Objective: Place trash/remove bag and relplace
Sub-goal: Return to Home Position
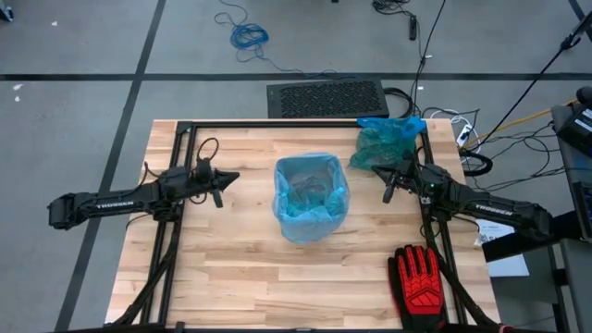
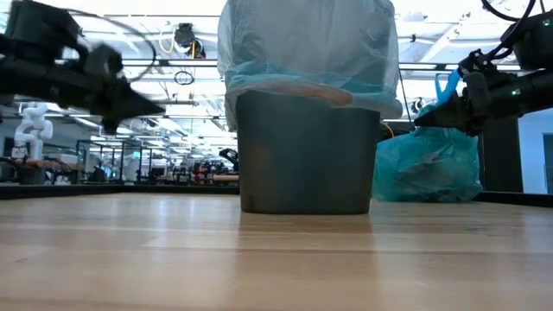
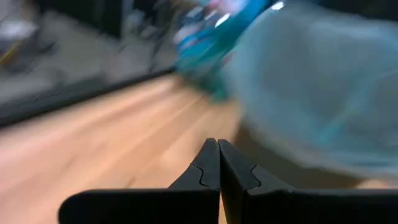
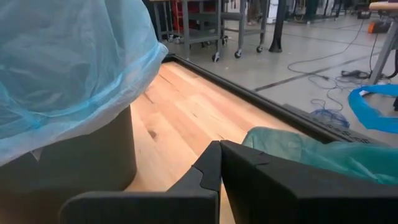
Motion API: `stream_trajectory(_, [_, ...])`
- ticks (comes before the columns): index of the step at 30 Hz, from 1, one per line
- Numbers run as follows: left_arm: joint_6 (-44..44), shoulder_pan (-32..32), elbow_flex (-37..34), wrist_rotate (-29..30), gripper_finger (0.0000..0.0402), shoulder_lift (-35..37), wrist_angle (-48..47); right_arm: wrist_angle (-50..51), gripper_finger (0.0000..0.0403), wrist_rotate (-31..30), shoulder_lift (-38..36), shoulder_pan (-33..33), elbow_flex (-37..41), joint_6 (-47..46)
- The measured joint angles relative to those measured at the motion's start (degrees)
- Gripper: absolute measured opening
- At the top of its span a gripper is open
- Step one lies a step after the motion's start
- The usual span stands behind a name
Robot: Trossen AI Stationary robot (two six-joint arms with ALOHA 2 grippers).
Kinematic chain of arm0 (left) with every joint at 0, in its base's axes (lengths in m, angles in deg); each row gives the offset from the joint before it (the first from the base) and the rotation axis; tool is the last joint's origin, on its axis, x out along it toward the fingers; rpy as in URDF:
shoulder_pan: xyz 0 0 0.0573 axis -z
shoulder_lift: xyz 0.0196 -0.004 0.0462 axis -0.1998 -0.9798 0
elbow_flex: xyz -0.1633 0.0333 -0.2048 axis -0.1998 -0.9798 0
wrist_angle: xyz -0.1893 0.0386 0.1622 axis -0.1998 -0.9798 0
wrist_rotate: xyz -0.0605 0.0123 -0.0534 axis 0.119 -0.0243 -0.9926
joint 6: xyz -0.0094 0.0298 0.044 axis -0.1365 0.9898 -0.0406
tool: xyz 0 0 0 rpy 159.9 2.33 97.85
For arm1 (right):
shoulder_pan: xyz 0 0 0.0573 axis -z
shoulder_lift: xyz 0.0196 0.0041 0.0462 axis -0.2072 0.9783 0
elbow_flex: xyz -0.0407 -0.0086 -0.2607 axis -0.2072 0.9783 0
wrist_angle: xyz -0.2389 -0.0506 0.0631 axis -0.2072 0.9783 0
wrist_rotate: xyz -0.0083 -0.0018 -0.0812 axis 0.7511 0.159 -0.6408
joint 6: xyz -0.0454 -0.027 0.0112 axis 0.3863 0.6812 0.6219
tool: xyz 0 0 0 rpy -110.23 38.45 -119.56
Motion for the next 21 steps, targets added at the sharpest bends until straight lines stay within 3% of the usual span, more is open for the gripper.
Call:
stream_trajectory(6, [8.31, 2.83, -0.02, -8.68, 0.0, 2.42, 9.03, -0.35, 0.0, -0.37, -2.16, 0.0, -0.01, 5.11])
stream_trajectory(14, [10.86, 3.16, -0.02, 5.32, 0.0, 3.13, 4.11, -0.03, 0.0, -0.37, -3.77, 0.0, -0.02, 7.1])
stream_trajectory(21, [13.52, 3.16, -0.02, 5.55, 0.0, 6.89, 3.21, -0.05, 0.0, -0.35, -4.21, 0.0, -0.02, 7.31])
